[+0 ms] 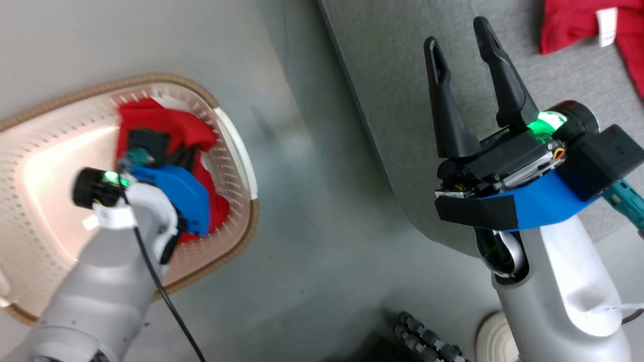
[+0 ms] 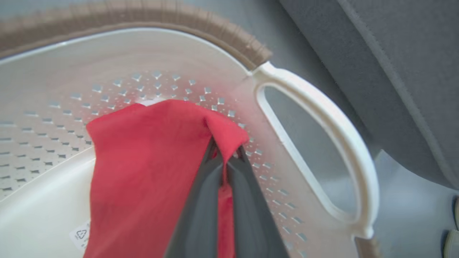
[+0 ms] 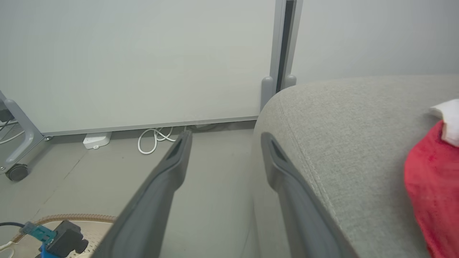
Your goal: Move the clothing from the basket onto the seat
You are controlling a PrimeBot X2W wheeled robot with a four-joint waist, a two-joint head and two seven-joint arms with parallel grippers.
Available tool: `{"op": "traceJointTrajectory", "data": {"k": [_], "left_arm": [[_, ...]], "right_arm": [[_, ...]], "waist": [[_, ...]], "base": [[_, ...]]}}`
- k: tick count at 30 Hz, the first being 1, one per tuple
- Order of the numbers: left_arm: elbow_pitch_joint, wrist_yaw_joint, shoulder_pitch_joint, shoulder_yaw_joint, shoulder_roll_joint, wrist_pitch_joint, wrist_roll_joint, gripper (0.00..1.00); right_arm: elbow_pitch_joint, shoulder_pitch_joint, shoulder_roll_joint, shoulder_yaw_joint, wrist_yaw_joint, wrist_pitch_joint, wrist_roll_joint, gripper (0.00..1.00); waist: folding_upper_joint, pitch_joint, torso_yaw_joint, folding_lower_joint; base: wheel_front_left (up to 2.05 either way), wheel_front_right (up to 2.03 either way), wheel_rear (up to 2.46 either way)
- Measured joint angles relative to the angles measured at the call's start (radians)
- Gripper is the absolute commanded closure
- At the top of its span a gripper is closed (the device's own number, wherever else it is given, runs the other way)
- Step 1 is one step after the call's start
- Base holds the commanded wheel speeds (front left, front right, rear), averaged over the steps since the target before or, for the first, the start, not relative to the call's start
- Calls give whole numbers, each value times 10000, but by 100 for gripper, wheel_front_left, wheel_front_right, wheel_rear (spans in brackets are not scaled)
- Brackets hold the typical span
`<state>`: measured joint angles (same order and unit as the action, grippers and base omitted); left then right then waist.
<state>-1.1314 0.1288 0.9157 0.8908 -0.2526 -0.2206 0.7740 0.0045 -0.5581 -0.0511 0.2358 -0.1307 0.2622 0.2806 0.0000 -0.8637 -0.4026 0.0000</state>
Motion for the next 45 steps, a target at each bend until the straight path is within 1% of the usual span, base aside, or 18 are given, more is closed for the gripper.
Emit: {"op": "traceJointTrajectory", "data": {"k": [6,13,18,23,28,29,34,38,45], "left_arm": [[658,0,-602,426,146,-265,251,100],[1409,0,-1097,648,347,-395,483,100],[2313,0,-1419,355,399,-410,314,100],[2934,0,-1912,-25,545,-408,-12,100],[3588,0,-2166,-94,744,-410,-410,100],[3791,0,-2249,-94,796,-408,-502,100],[4288,0,-2273,-38,970,-410,-629,100],[4546,0,-2120,290,1060,-410,-694,100],[4646,0,-1567,738,1317,-410,-336,100]], "right_arm": [[470,147,4,-86,0,0,-462,0],[918,427,13,-56,0,-136,-909,0],[1174,892,12,-63,0,-472,-1085,0],[1417,1525,15,-58,0,-855,-1189,0],[1638,2194,13,-29,0,-1189,-1174,0],[1695,2429,13,-10,0,-1302,-1145,0],[1816,2828,13,77,0,-1486,-1057,0],[1964,3002,13,184,2,-1643,-955,0],[2150,3193,13,268,0,-1745,-836,0]], "waist": [[1,1169,386,-1],[1,2657,969,-3],[1,3757,1412,-3],[1,4870,1831,-3],[1,5896,2229,-3],[1,6274,2385,-3],[1,7094,2768,-3],[1,7607,3081,-3],[1,8280,3536,-2]], "base": [[0,0,0],[0,0,0],[0,0,0],[0,0,0],[0,0,0],[0,0,0],[0,0,0],[0,0,0],[0,0,0]]}}
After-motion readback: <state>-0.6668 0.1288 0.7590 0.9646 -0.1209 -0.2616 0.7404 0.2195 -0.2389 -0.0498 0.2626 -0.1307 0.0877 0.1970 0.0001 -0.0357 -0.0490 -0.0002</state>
